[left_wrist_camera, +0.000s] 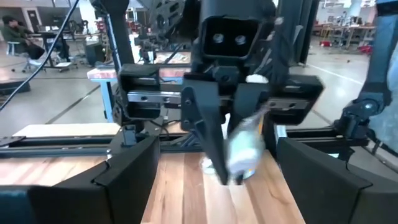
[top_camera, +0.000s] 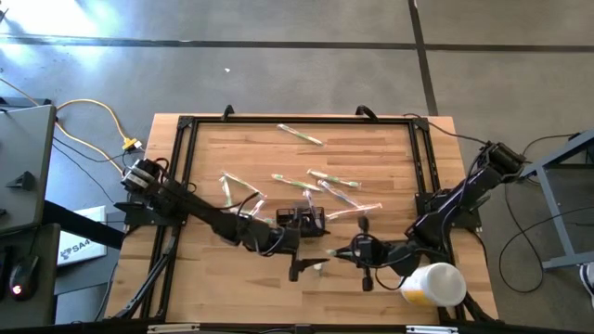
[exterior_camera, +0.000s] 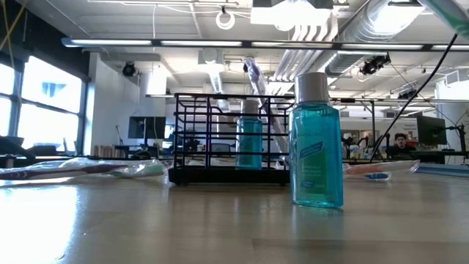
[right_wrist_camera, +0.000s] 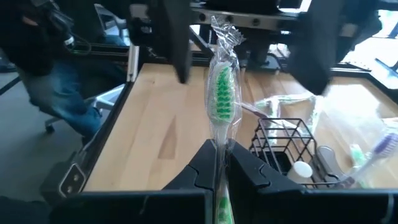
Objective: Pick & Place toothbrushing station
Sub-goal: Put the green toothbrush into the wire organizer
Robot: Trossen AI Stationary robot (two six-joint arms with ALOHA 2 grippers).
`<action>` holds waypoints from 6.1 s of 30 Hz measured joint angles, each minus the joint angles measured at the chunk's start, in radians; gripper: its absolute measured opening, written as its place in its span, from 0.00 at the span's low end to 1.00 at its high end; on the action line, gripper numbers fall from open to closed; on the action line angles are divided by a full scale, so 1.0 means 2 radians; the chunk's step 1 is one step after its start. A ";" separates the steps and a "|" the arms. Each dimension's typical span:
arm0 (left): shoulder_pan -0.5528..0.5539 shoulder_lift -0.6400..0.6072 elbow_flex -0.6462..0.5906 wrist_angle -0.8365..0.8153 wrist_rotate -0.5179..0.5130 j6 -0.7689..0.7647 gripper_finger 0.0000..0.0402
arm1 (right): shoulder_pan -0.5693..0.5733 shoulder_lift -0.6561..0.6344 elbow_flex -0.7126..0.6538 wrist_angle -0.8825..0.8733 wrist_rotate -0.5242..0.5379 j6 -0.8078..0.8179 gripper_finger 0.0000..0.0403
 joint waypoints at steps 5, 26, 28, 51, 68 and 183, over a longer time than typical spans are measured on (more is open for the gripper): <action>0.000 0.000 0.000 -0.006 0.000 -0.010 0.80 | -0.005 0.000 0.000 0.000 -0.001 -0.009 0.02; 0.006 0.003 0.000 -0.007 0.013 -0.010 0.80 | -0.019 0.000 0.000 0.000 -0.005 -0.009 0.02; 0.006 0.003 0.000 -0.006 0.013 -0.010 0.80 | -0.019 0.000 0.000 0.000 -0.005 -0.009 0.02; 0.006 0.003 0.000 -0.010 0.014 -0.006 0.45 | -0.019 0.000 0.000 0.000 -0.006 -0.009 0.02; 0.006 0.004 0.000 -0.006 0.016 0.019 0.10 | -0.019 0.000 0.000 -0.001 -0.014 -0.004 0.02; 0.115 -0.123 0.047 -0.620 0.030 -0.293 0.18 | 0.087 -0.031 -0.006 -0.105 0.034 0.113 0.51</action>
